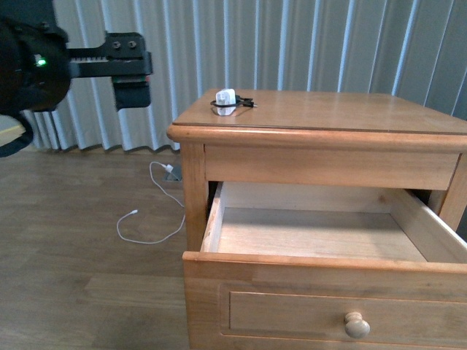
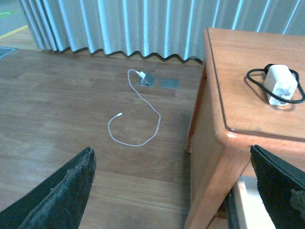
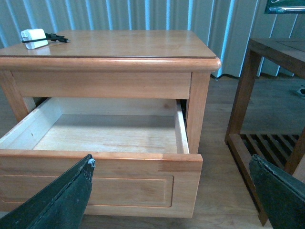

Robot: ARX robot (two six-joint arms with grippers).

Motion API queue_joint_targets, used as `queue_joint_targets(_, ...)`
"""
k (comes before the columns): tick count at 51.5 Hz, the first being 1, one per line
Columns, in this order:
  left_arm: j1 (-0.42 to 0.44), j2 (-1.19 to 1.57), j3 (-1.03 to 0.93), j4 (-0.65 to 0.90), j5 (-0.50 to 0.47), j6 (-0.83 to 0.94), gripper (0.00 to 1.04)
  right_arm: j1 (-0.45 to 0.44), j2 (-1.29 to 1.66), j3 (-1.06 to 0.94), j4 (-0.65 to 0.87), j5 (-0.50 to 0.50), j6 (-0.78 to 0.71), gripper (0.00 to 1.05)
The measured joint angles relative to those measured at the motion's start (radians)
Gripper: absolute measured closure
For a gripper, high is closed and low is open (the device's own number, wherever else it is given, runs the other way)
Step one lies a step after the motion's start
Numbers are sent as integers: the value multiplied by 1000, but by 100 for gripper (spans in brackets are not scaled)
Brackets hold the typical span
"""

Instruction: Put charger into drawer

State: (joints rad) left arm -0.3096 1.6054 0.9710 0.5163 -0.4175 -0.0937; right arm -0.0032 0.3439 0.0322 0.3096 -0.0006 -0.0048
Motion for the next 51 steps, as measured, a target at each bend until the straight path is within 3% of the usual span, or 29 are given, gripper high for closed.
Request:
queue_joint_targets(22,-83,529,620,-81,124,-77,6,0,0,0,0,0,0,8)
queue_joint_targets(41,-95,712,901,-172,85,-94,6,0,0,0,0,0,0,8)
queue_joint_targets(43,-94,715,905,-176,85,-94,10,0,0,0,0,0,0,8)
queue_joint_targets(51,-88,723,917,-179,84,-106,41,0,0,0,0,0,0,8)
